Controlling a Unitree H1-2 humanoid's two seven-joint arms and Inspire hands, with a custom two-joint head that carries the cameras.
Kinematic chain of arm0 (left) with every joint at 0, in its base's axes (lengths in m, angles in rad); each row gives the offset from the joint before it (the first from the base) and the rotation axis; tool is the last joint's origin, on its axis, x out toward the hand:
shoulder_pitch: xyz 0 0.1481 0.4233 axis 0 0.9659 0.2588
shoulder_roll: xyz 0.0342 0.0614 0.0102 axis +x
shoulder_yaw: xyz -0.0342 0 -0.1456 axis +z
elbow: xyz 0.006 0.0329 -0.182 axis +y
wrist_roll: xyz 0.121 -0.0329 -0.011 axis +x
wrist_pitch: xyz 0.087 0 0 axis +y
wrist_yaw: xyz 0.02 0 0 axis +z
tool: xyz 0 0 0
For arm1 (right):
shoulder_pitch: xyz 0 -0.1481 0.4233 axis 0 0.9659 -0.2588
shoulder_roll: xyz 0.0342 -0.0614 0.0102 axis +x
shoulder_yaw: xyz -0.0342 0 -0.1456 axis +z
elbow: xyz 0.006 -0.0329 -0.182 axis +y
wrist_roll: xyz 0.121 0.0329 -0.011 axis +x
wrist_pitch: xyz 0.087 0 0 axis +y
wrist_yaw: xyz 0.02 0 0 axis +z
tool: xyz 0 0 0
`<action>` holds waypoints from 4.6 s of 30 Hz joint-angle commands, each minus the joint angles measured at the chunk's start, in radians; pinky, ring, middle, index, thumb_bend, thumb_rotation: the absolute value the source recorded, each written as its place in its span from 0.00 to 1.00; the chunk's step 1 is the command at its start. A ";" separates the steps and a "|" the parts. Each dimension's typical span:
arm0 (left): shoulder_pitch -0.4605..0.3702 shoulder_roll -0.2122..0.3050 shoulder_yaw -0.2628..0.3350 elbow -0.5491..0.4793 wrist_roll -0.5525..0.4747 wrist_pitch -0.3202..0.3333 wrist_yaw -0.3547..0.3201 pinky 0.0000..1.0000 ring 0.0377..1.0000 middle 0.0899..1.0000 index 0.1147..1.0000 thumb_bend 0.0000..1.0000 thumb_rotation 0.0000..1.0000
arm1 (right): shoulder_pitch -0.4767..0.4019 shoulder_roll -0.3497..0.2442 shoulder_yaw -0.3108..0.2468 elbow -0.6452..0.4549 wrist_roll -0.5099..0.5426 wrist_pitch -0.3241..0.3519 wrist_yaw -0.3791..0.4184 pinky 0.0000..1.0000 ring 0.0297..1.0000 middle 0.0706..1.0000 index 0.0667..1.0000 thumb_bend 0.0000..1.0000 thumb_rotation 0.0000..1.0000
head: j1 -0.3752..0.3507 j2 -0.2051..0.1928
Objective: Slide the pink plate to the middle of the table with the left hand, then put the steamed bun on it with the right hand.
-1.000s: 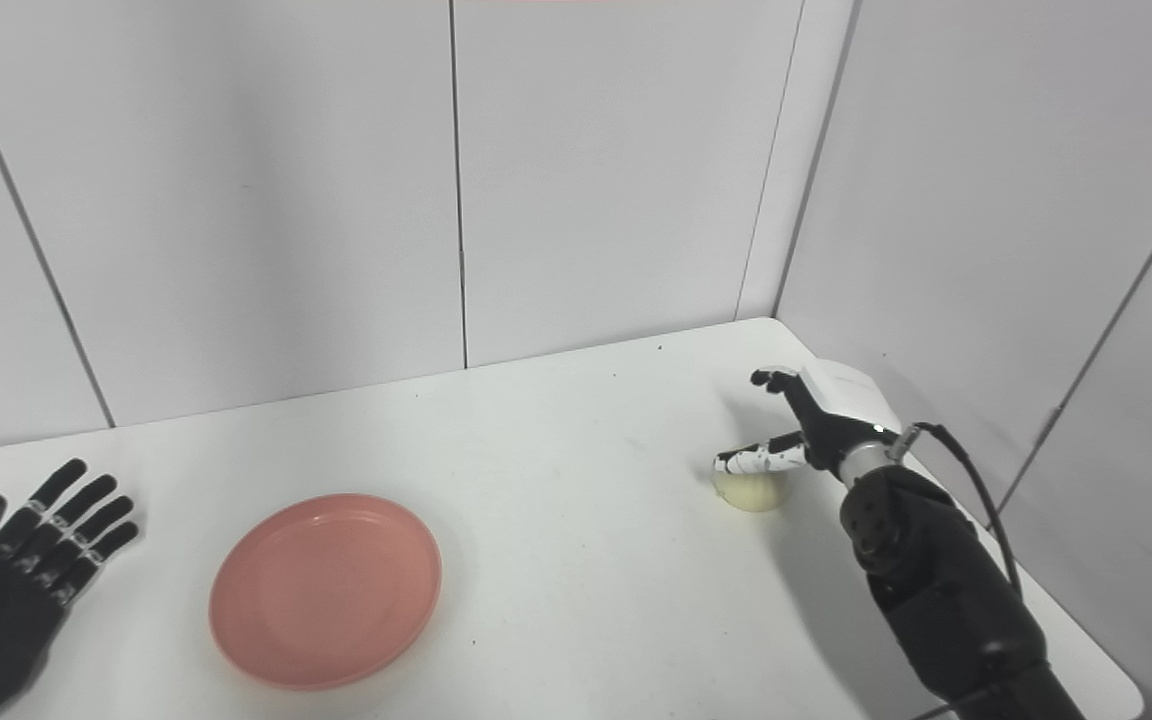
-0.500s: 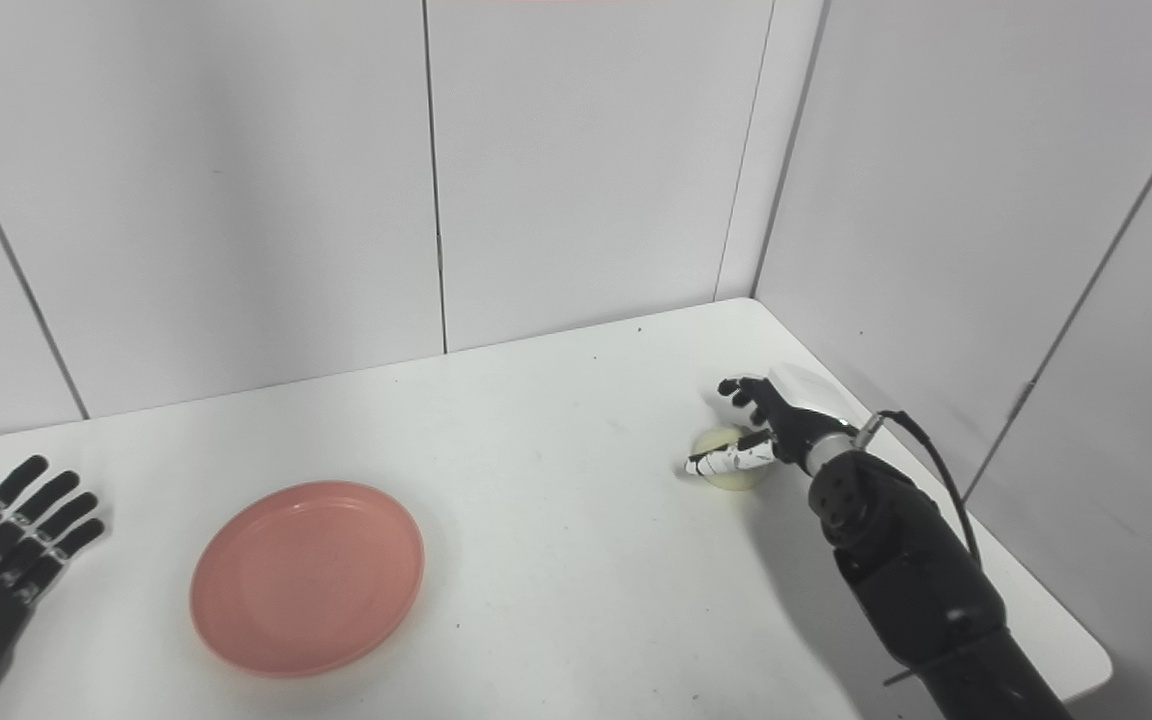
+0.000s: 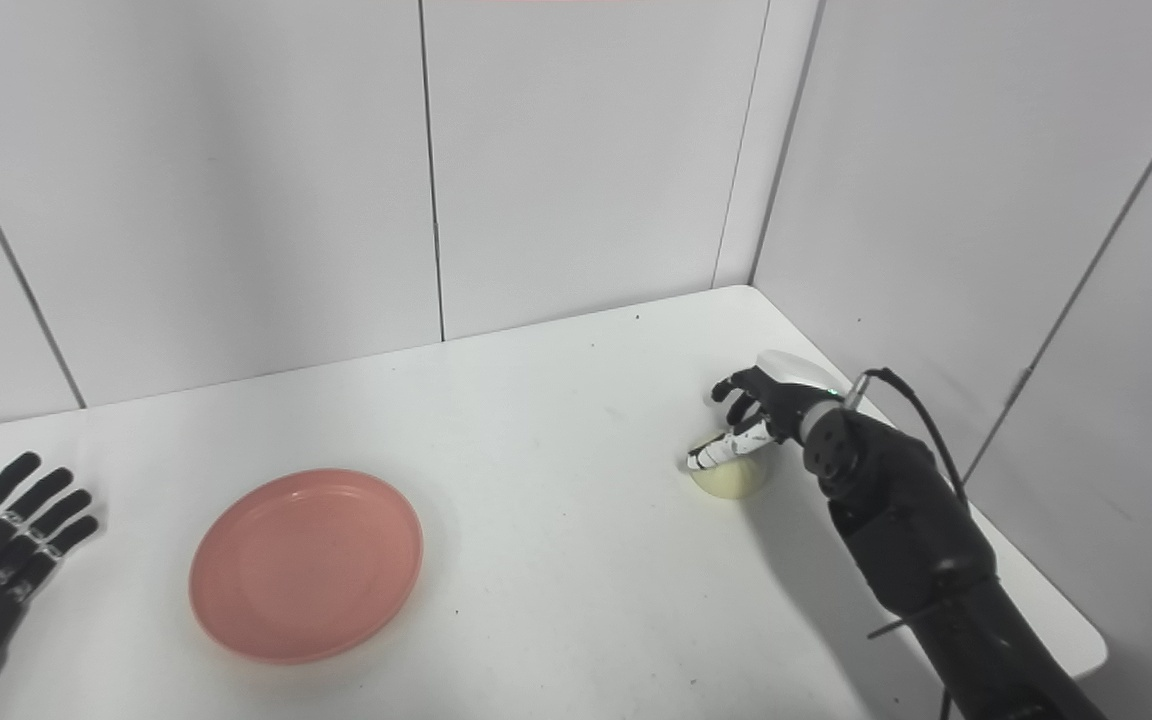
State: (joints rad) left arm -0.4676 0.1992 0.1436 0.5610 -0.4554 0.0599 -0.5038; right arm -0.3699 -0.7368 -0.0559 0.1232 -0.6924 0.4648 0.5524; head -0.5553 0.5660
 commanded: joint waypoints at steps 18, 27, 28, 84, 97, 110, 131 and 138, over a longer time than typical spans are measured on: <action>0.071 0.010 -0.009 0.012 0.022 0.114 0.035 0.83 0.82 0.84 0.84 0.57 0.87 | -0.029 -0.025 -0.049 -0.079 -0.170 0.005 0.185 0.55 0.63 0.73 0.88 1.00 0.44 | 0.002 0.012; 0.072 0.011 -0.012 0.001 0.020 0.124 0.035 0.82 0.82 0.83 0.84 0.58 0.86 | -0.013 -0.010 -0.037 -0.181 -0.314 0.005 0.299 0.87 0.90 0.91 0.87 1.00 0.45 | 0.002 0.016; 0.073 0.011 -0.012 -0.001 0.020 0.125 0.035 0.83 0.82 0.84 0.84 0.58 0.86 | -0.010 -0.008 -0.041 -0.190 -0.315 0.005 0.305 0.86 0.88 0.89 0.86 1.00 0.44 | 0.002 0.016; 0.079 0.009 -0.013 -0.025 0.019 0.142 0.044 0.82 0.82 0.83 0.84 0.60 0.85 | 0.033 0.003 -0.008 -0.058 -0.007 -0.092 -0.230 0.37 0.36 0.45 0.52 0.51 0.00 | 0.021 0.021; 0.095 -0.031 -0.040 -0.051 0.045 0.117 0.071 0.85 0.84 0.85 0.86 0.57 0.89 | -0.010 -0.032 0.031 -0.252 -0.016 -0.082 -0.217 0.45 0.43 0.49 0.43 0.52 0.00 | 0.134 -0.017; 0.136 -0.125 -0.110 -0.191 0.096 0.153 0.173 0.94 0.92 0.93 0.94 0.54 0.99 | -0.234 0.029 0.174 -0.303 0.021 -0.133 -0.112 0.41 0.36 0.45 0.52 0.51 0.00 | 0.378 -0.036; 0.087 -0.248 -0.179 -0.171 0.199 0.177 0.313 0.97 0.92 0.92 0.95 0.49 1.00 | -0.442 0.279 0.397 -0.195 0.038 -0.209 -0.018 0.26 0.32 0.43 0.54 0.50 0.00 | 0.685 0.000; 0.076 -0.255 -0.186 -0.161 0.217 0.174 0.322 0.96 0.90 0.90 0.93 0.50 1.00 | -0.432 0.323 0.422 -0.180 0.039 -0.214 0.009 0.36 0.37 0.45 0.49 0.51 0.00 | 0.690 0.012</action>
State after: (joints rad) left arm -0.4239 -0.0515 -0.0373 0.3420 -0.2632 0.1534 -0.2114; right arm -0.7532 -0.4102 0.3726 -0.0483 -0.6531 0.2603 0.5685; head 0.1350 0.5767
